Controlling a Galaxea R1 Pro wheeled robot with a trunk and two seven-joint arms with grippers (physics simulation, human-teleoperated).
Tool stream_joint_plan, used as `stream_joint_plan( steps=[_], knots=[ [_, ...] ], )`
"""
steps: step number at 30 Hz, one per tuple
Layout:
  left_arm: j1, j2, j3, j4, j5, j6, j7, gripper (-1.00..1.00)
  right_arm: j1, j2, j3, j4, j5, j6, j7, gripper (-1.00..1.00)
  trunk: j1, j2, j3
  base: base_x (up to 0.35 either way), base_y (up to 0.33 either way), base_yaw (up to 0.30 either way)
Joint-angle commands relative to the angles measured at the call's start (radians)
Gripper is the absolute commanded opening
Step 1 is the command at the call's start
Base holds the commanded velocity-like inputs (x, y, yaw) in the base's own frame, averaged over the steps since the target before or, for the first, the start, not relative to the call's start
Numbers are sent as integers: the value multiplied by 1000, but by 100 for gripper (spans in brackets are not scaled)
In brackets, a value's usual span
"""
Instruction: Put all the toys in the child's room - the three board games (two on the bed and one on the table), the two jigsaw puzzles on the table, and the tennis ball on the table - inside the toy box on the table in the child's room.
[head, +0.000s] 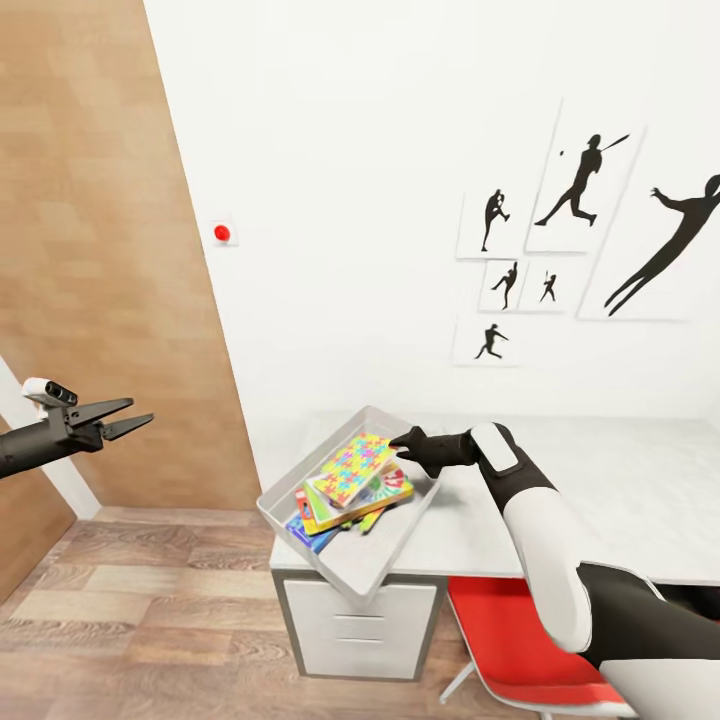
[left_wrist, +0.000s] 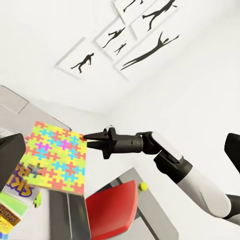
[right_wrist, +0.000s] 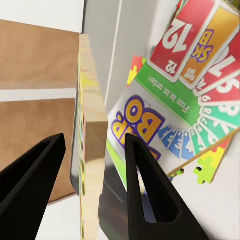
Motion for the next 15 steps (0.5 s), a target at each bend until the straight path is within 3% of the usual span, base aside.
stream_joint_plan(
  steps=[1, 15],
  knots=[
    [-1, 0, 0, 0, -2, 11, -4, 100, -1, 1, -7, -1, -8, 4, -10, -100, 1, -2, -2, 57, 26, 0],
    [-1, 0, 0, 0, -4, 11, -4, 100, -1, 0, -7, -1, -8, 4, -38, -100, 1, -2, -2, 25, 16, 0]
  ],
)
